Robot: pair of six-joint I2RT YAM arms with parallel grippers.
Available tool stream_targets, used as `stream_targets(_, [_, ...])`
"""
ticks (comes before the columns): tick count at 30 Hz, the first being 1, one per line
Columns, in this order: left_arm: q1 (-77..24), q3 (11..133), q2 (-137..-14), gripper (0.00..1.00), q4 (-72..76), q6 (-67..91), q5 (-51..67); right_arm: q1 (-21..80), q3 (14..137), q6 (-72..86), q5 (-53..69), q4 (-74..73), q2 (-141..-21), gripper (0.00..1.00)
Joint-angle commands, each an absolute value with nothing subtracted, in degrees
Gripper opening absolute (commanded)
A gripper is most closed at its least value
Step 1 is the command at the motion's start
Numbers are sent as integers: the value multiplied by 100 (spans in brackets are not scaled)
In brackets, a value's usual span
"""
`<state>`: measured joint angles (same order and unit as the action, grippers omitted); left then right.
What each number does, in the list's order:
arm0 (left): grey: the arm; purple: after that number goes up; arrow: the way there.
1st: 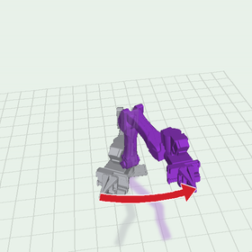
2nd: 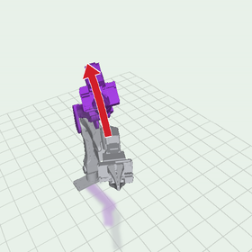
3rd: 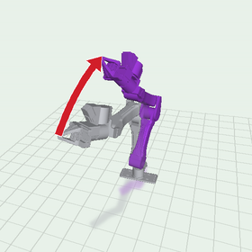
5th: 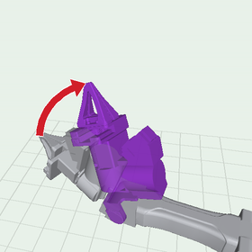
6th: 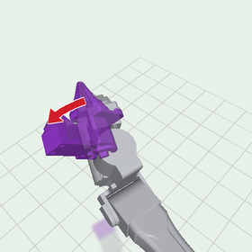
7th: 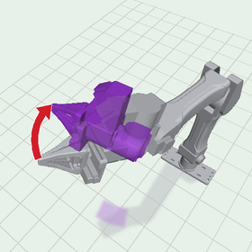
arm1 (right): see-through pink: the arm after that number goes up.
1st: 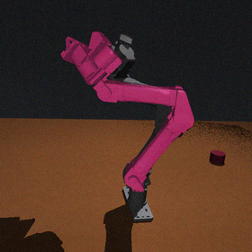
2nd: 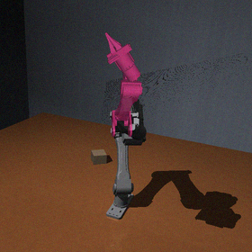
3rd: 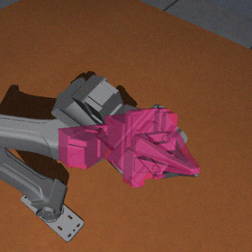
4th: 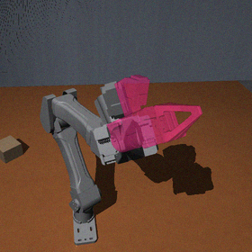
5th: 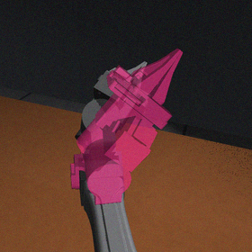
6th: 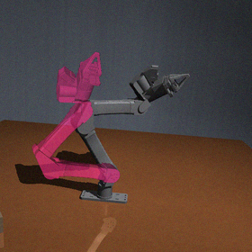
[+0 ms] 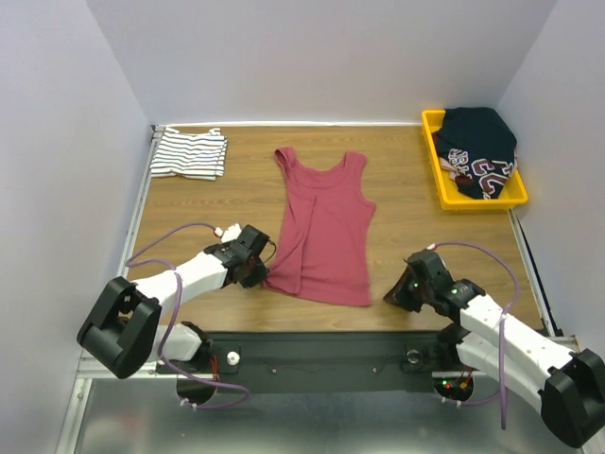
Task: Fold and stack the tank tops
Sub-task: Fold the tank top
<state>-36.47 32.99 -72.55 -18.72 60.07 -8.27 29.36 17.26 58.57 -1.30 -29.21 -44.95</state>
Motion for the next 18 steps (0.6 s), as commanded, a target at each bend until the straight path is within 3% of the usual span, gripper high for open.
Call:
stream_targets(1, [-3411, 3305, -7259, 0, -2435, 5590, -1231, 3190, 1687, 5976, 229, -2646, -4605, 29])
stream_targets(4, [-3384, 3471, -7347, 0, -2504, 5423, -1090, 3226, 1924, 5907, 36, -2663, -4667, 53])
stream_targets(5, [-3384, 3646, -7356, 5, -2574, 5362, -1046, 3226, 2029, 5845, -174, -2672, -4702, 58])
stream_targets(7, [-3384, 3796, -7269, 25, -2855, 5230, -1028, 3217, 2477, 5731, -447, -2689, -4965, 68])
stream_targets(10, [-3384, 3990, -6839, 48, -3181, 5151, -1160, 3147, 3215, 5520, -711, -2663, -5456, 70])
stream_targets(13, [-3384, 4262, -6408, 59, -3786, 5028, -1405, 2850, 4030, 5090, -730, -2550, -6317, 70])
stream_targets(18, [-3419, 4842, -5995, 58, -4106, 4747, -1811, 2084, 4850, 4466, -343, -2207, -7424, 64])
